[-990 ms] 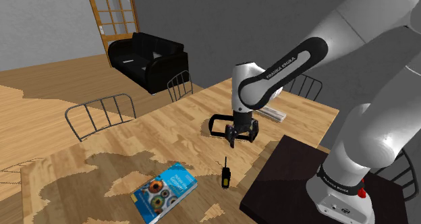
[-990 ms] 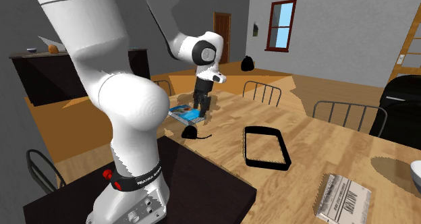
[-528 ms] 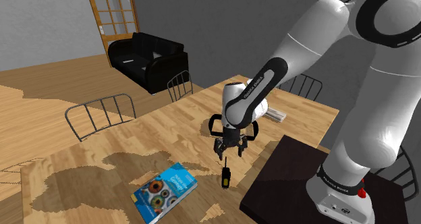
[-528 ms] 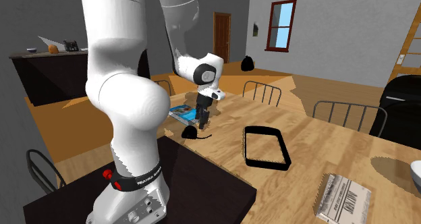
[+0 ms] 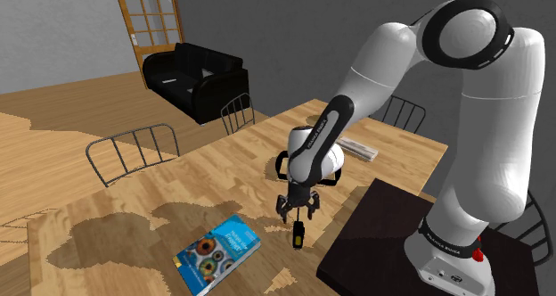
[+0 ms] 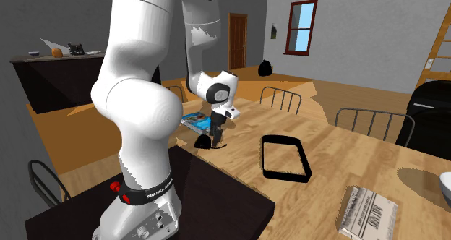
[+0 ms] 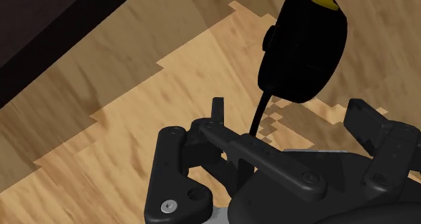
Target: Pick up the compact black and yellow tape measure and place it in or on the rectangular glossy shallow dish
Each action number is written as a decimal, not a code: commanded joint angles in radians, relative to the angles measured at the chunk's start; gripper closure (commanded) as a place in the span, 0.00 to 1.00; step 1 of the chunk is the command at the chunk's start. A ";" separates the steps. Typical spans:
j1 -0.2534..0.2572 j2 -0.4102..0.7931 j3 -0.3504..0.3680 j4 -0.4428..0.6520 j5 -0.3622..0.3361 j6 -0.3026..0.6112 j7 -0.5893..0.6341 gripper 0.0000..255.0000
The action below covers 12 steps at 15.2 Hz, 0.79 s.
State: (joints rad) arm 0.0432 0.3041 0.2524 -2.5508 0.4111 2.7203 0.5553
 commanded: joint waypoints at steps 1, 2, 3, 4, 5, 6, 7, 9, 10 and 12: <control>0.003 0.030 0.004 0.004 0.006 0.028 -0.003 0.00; 0.005 0.055 0.008 0.008 0.011 0.050 -0.007 0.00; 0.005 0.055 0.008 0.008 0.011 0.050 -0.007 0.00; 0.005 0.055 0.008 0.007 0.011 0.050 -0.007 0.00; 0.005 0.055 0.008 0.008 0.011 0.050 -0.007 0.00; 0.005 0.055 0.008 0.008 0.011 0.050 -0.007 0.00; 0.005 0.055 0.008 0.008 0.011 0.050 -0.007 0.00; 0.005 0.055 0.008 0.008 0.011 0.050 -0.007 0.00; 0.005 0.055 0.008 0.008 0.011 0.050 -0.007 0.00; 0.005 0.055 0.008 0.008 0.011 0.050 -0.007 1.00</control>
State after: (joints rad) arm 0.0484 0.3590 0.2601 -2.5432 0.4217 2.7701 0.5481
